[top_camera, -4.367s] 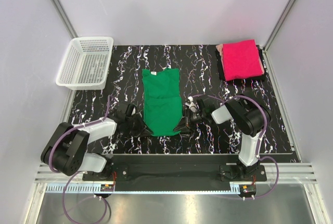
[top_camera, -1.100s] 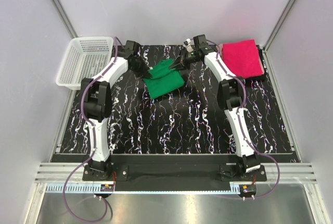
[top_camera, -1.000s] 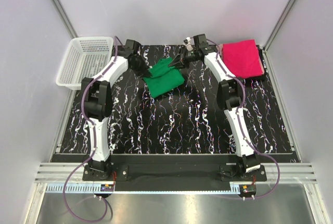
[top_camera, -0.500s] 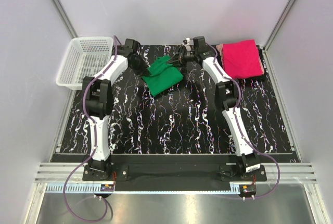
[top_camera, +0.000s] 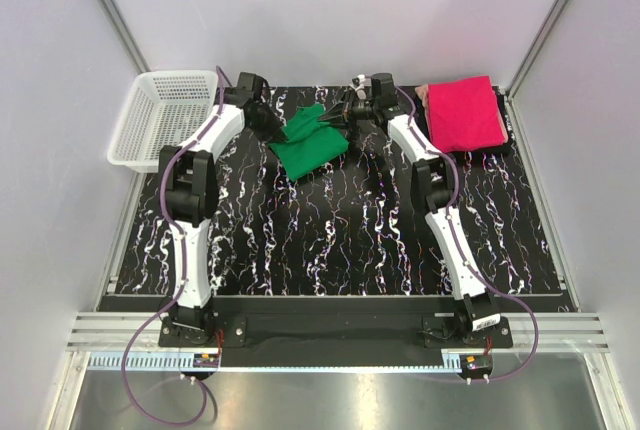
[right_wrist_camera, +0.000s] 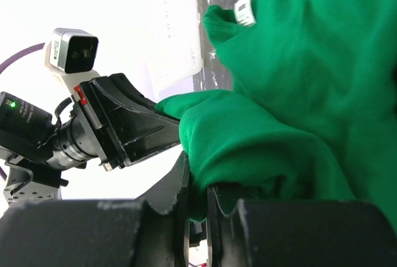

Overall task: Fold and stack the t-shirts
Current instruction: Fold the tshirt

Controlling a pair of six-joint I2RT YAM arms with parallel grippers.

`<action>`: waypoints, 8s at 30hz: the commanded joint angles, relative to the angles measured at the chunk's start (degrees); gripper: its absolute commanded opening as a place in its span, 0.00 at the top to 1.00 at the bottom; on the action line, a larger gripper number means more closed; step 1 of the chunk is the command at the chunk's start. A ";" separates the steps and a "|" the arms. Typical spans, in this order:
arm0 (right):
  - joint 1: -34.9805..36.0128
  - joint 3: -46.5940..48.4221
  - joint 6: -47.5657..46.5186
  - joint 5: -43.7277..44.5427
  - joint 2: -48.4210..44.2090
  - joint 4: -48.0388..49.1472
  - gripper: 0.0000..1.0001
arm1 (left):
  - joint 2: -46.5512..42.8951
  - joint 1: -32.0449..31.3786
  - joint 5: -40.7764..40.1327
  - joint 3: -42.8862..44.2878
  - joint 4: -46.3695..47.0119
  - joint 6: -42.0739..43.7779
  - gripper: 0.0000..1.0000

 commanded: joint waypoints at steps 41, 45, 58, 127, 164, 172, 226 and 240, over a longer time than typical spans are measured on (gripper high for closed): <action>-3.64 1.13 1.02 -1.48 -16.08 6.38 0.00 | -5.84 0.50 -1.31 -3.78 4.25 0.80 0.53; -3.73 -5.01 1.28 -3.16 -21.79 6.38 0.00 | -9.18 -0.11 -0.61 -6.50 4.33 1.16 0.53; -3.11 -40.27 -15.59 5.46 -37.36 -5.12 0.76 | -8.39 -5.03 6.08 -10.38 5.74 3.97 0.73; 4.80 -31.49 -43.10 28.30 -38.67 -38.17 1.00 | -9.88 -10.14 2.56 -16.36 2.93 7.48 1.00; 5.06 -5.38 -43.36 34.37 -11.87 -43.19 1.00 | 1.45 -7.67 -0.95 -2.11 -3.75 8.98 1.00; 5.06 -8.10 -43.98 34.72 -13.19 -44.06 1.00 | 1.98 -8.46 -2.45 -4.14 -3.84 8.98 1.00; 19.83 -66.47 -37.73 48.52 -65.77 -37.21 0.61 | -33.89 -22.97 -7.11 -37.19 -3.58 7.40 0.45; 14.38 -50.47 -42.92 49.75 -44.84 -37.12 0.56 | -25.54 -19.89 -9.83 -30.43 -3.84 9.77 0.40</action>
